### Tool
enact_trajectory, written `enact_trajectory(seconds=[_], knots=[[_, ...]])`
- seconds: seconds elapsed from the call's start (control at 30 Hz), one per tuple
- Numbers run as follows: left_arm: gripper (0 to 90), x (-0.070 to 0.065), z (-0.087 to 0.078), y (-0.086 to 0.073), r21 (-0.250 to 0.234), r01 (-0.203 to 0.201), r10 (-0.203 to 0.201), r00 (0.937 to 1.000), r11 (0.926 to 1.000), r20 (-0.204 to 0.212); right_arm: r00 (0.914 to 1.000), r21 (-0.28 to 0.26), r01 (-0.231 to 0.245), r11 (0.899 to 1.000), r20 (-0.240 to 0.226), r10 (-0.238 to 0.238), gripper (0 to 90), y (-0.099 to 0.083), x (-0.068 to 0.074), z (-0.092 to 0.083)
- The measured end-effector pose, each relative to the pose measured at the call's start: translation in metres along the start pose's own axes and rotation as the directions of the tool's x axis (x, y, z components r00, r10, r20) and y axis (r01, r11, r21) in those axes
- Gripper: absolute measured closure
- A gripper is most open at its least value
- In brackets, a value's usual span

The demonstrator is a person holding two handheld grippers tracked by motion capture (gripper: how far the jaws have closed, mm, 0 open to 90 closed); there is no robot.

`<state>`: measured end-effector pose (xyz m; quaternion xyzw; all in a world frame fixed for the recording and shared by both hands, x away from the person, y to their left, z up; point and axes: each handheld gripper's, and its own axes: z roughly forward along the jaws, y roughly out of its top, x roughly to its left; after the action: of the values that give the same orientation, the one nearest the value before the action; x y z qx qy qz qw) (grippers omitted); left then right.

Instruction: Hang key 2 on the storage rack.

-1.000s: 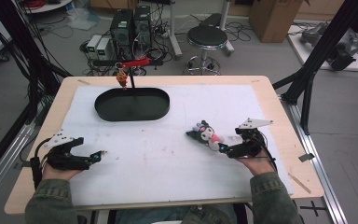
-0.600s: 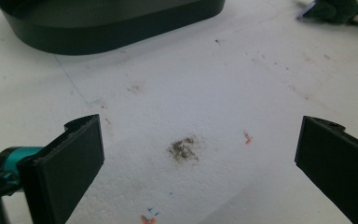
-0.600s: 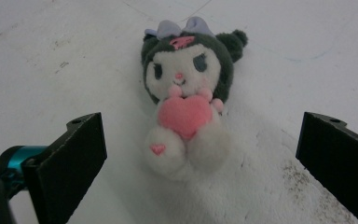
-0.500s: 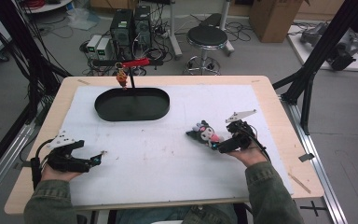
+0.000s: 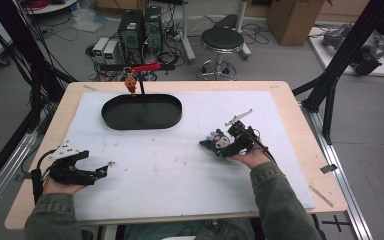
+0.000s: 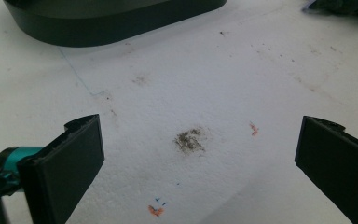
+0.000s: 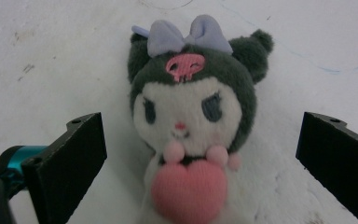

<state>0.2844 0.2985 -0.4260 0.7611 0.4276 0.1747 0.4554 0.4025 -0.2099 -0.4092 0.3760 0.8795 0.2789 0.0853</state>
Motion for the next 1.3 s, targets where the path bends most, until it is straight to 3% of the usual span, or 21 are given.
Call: enact_trajectory(seconds=[0.3, 0.43, 0.47, 0.53, 0.6, 0.73, 1.0, 1.3], knots=[[1.7, 0.001, -0.001, 0.001, -0.011, 0.004, -0.004, 0.9999, 0.9999, -0.011, 0.9994, 0.071, -0.026, 0.997, 0.026, 0.024, 0.6, 0.001, -0.004, 0.020], [1.7, 0.001, -0.001, 0.001, -0.005, 0.007, -0.007, 0.9999, 1.0000, -0.007, 0.9995, 0.083, -0.004, 0.997, 0.031, 0.002, 5.3, 0.002, -0.002, 0.025], [1.7, 0.001, -0.001, 0.001, -0.005, 0.009, -0.009, 1.0000, 0.9999, -0.004, 0.9992, 0.082, -0.009, 0.997, 0.041, 0.005, 8.5, 0.002, -0.001, 0.025], [1.7, 0.001, -0.001, 0.002, -0.010, 0.006, -0.006, 1.0000, 0.9999, -0.006, 0.9995, 0.075, -0.031, 0.997, 0.008, 0.030, 19.9, 0.003, -0.001, 0.025], [1.7, 0.002, -0.002, 0.002, -0.013, 0.008, -0.009, 0.9999, 0.9999, -0.009, 0.9993, 0.073, -0.036, 0.997, 0.005, 0.036, 31.2, 0.003, 0.001, 0.024], [1.7, 0.002, -0.002, 0.002, -0.010, 0.008, -0.008, 0.9999, 0.9999, -0.009, 0.9999, 0.080, -0.009, 0.997, 0.013, 0.008, 40.0, 0.005, 0.005, 0.021], [1.7, 0.002, -0.001, 0.002, -0.010, 0.011, -0.011, 0.9999, 0.9999, -0.010, 0.9997, 0.081, -0.017, 0.997, -0.015, 0.018, 41.7, 0.005, 0.001, 0.018], [1.7, 0.002, -0.001, 0.002, -0.011, 0.011, -0.011, 0.9999, 0.9999, -0.005, 0.9955, 0.057, -0.070, 0.996, -0.060, 0.073, 41.8, 0.007, -0.003, 0.005]])
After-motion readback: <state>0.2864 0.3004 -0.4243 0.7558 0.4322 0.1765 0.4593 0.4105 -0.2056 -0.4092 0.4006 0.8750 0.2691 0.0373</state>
